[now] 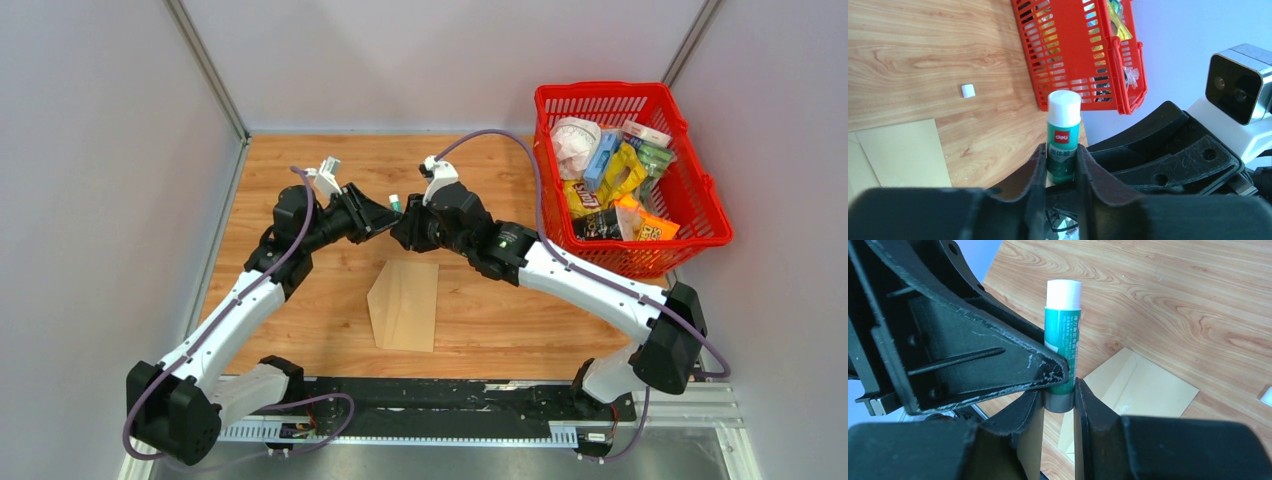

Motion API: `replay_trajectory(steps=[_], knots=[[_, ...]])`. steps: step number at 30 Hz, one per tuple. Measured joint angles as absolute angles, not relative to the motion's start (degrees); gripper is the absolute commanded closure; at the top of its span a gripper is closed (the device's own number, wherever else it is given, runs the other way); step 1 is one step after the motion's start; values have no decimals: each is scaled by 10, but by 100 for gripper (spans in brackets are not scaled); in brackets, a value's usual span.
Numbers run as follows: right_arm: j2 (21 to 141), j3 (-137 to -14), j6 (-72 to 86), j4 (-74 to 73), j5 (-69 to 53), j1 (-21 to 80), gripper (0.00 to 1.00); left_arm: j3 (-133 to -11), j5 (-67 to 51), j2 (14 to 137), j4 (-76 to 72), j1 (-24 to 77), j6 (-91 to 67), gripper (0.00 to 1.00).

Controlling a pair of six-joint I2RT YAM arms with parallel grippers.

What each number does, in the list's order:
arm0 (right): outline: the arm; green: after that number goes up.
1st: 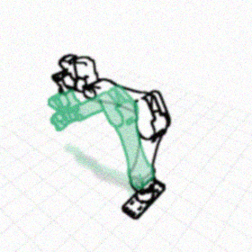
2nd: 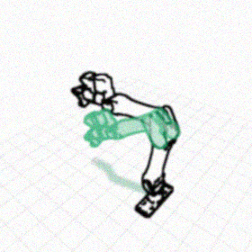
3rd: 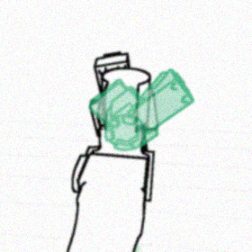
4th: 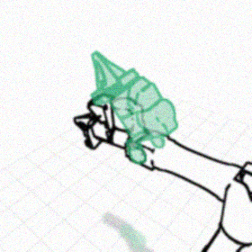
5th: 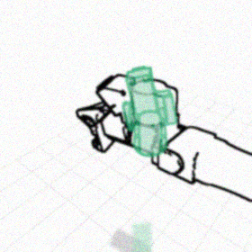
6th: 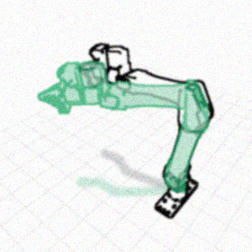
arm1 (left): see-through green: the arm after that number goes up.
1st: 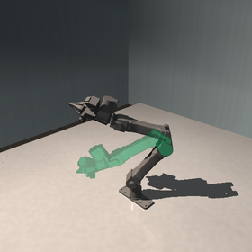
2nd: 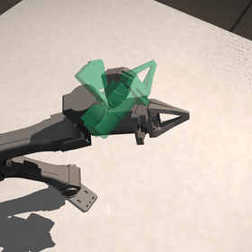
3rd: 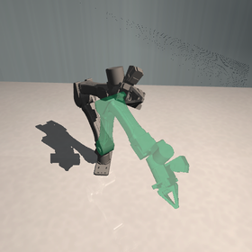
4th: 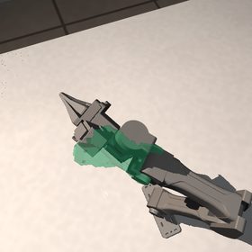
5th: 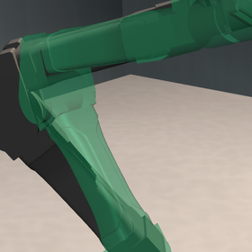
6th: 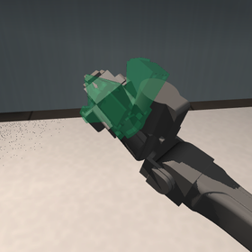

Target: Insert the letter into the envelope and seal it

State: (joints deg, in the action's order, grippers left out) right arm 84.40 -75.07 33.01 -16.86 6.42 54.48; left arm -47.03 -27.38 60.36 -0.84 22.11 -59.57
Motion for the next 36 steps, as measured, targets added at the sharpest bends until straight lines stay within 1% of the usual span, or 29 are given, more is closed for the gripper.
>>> replay_trajectory(steps=[5,14,19,23,25,27,29,30,31,32,33,34,35,36], knots=[[844,-751,317,-169,61,545,100,-470,-271,604,-3,221,-591,52],[844,-751,307,-169,40,545,100,-470,-263,606,4,221,-580,58],[844,-751,300,-171,28,545,100,-474,-267,614,4,220,-575,57],[849,-751,296,-173,11,544,100,-477,-271,628,4,220,-572,52],[850,-751,296,-173,3,545,100,-477,-271,632,5,219,-570,52],[851,-751,295,-173,-3,545,100,-477,-271,634,6,218,-568,55],[852,-751,295,-173,-6,545,100,-478,-273,634,5,217,-567,61],[852,-751,294,-173,-6,545,100,-478,-274,634,5,217,-567,66],[853,-751,294,-173,-6,545,100,-478,-275,634,4,217,-567,74],[854,-751,293,-174,-6,545,100,-479,-277,634,3,216,-567,87],[855,-751,291,-174,-6,545,100,-479,-280,634,2,216,-569,91],[858,-751,290,-175,-6,545,100,-481,-281,634,3,216,-568,100],[861,-754,290,-175,-5,545,100,-481,-282,634,3,215,-567,100],[864,-757,288,-176,-5,545,94,-481,-283,634,3,213,-568,100]])
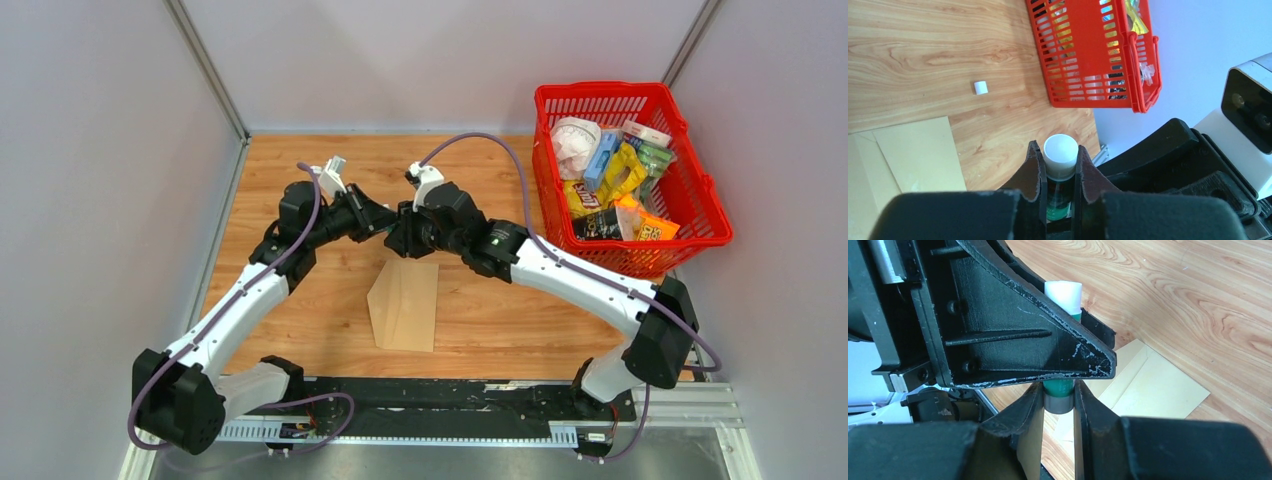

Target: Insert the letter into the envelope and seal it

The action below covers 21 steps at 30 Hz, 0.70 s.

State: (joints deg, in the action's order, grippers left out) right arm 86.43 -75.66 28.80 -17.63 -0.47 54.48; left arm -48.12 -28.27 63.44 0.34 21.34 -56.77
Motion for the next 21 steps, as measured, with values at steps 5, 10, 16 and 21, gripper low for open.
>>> replay_trajectory(steps=[5,10,16,21], knots=[[871,-768,284,-184,17,549,55,-483,-280,634,11,210,-567,100],[871,-774,247,-189,83,568,52,-507,-263,634,61,209,-568,100],[873,-816,189,-202,156,597,55,-562,-248,633,119,209,-570,100],[894,-859,146,-206,209,622,63,-591,-238,631,149,209,-571,100]])
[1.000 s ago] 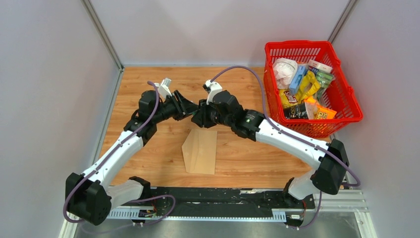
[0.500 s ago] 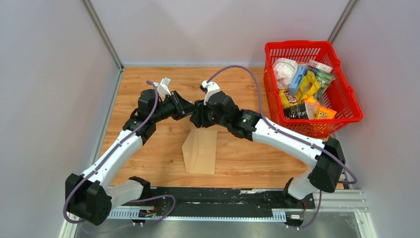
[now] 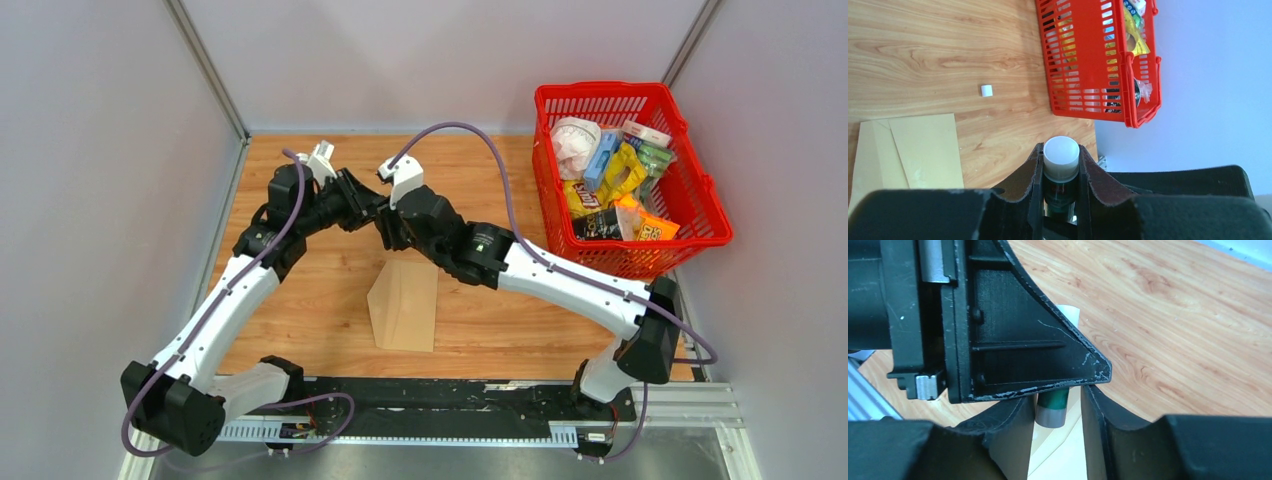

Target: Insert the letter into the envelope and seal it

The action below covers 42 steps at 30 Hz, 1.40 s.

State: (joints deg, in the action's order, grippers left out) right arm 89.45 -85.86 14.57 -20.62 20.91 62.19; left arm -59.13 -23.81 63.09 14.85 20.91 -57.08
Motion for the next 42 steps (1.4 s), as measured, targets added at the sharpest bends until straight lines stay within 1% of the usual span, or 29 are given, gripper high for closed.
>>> replay_trajectory(steps=[1,5,9,14,18,21,23,24,25,27,28,30,33,38,42], knots=[[900,-866,138,-207,217,626,66,-594,-236,631,156,209,-571,100],[915,-875,122,-208,233,635,82,-594,-230,631,170,207,-568,100],[917,-875,123,-212,228,631,90,-594,-223,627,179,207,-564,100],[910,-876,152,-212,130,594,92,-594,-217,622,175,206,-556,100],[890,-865,192,-205,-3,541,93,-594,-233,622,148,206,-554,100],[876,-842,236,-170,-119,495,93,-594,-250,620,122,206,-546,100],[872,-826,265,-139,-184,470,86,-593,-263,619,105,206,-538,100],[871,-818,279,-123,-213,460,81,-593,-268,619,100,206,-534,100],[871,-811,291,-109,-236,453,71,-593,-272,619,96,206,-531,100],[871,-804,305,-93,-262,444,54,-593,-276,619,94,205,-527,100],[871,-804,310,-93,-267,442,48,-593,-280,618,94,205,-523,100],[869,-804,309,-103,-262,442,40,-593,-285,615,96,206,-514,100],[863,-804,293,-133,-214,454,38,-597,-281,612,112,206,-507,100],[856,-827,239,-190,-51,521,39,-617,-262,616,164,206,-504,100],[858,-845,194,-221,65,578,43,-639,-247,620,186,206,-504,100]])
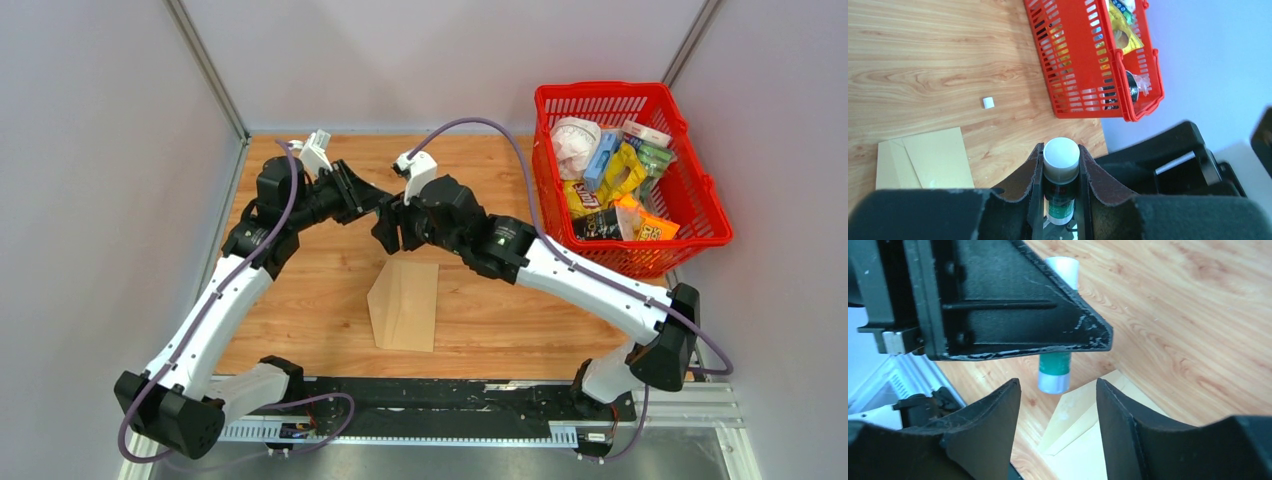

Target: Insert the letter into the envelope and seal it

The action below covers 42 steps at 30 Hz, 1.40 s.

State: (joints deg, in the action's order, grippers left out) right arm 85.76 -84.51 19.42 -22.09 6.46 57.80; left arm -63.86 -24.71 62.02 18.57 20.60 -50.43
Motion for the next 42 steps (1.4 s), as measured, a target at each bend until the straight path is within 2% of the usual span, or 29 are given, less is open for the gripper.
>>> replay_trajectory(steps=[4,7,12,17,21,24,31,37,38,39,42], knots=[[874,-877,164,-242,137,606,51,-655,-238,631,199,206,-505,100],[885,-893,149,-249,175,613,63,-658,-234,637,209,206,-505,100],[906,-921,135,-270,199,626,82,-658,-229,641,213,206,-506,100],[911,-926,134,-273,198,625,93,-658,-224,641,215,206,-505,100],[906,-921,140,-269,149,604,97,-658,-225,641,211,205,-498,100],[875,-881,167,-234,31,556,98,-655,-243,638,192,206,-492,100],[821,-778,275,-79,-278,453,98,-635,-314,604,119,209,-478,100],[826,-736,383,66,-400,422,94,-620,-367,575,58,204,-478,100],[828,-730,403,94,-417,419,91,-616,-376,572,43,202,-481,100],[832,-727,421,118,-432,416,83,-614,-382,570,32,201,-482,100],[836,-724,444,145,-450,414,52,-612,-388,566,23,201,-482,100]])
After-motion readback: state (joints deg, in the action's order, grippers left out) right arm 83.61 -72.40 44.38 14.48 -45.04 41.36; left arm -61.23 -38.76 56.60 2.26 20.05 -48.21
